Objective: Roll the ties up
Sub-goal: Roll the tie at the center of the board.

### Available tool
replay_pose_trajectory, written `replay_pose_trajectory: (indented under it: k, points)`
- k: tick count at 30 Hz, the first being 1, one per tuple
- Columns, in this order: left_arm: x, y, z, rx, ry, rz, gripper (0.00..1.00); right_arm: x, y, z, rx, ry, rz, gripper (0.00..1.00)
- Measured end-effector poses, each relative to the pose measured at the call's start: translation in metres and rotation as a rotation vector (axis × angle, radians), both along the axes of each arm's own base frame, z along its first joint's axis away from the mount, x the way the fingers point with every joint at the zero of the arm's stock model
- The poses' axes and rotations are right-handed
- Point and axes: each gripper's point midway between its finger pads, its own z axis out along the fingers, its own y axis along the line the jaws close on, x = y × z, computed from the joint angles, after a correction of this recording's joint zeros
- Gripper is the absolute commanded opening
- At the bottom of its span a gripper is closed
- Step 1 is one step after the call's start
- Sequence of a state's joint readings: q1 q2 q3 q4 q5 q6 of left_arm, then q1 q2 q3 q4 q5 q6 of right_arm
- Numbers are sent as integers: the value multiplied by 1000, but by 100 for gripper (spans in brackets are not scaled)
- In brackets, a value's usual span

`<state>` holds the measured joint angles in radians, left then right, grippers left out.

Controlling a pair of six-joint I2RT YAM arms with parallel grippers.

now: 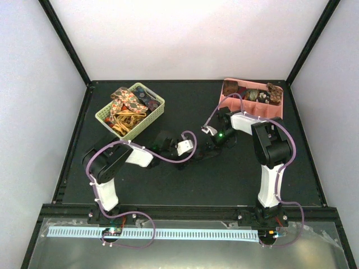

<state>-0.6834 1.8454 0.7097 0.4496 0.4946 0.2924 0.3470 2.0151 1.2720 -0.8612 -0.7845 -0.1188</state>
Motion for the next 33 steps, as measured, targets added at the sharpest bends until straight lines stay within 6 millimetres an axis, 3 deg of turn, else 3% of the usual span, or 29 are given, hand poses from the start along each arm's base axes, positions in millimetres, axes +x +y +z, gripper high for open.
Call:
replay_pose_trajectory:
  k: [10,17,20,26,33]
  points:
    - [0,-1,18,-171,-66,37,92,5,-19,-19,-68,8,-29,2]
    - [4,-8,-5,-249,-47,66,90,5,-20,-20,-72,10,-33,2]
    - [2,-16,-4,-278,-61,55,88,6,-20,-20,-72,12,-37,2]
    - [1,-32,0,-294,-96,38,75,6,-20,-20,-68,19,-40,2]
    - [10,-40,-5,-245,-115,47,46,6,-20,-20,-63,26,-46,7]
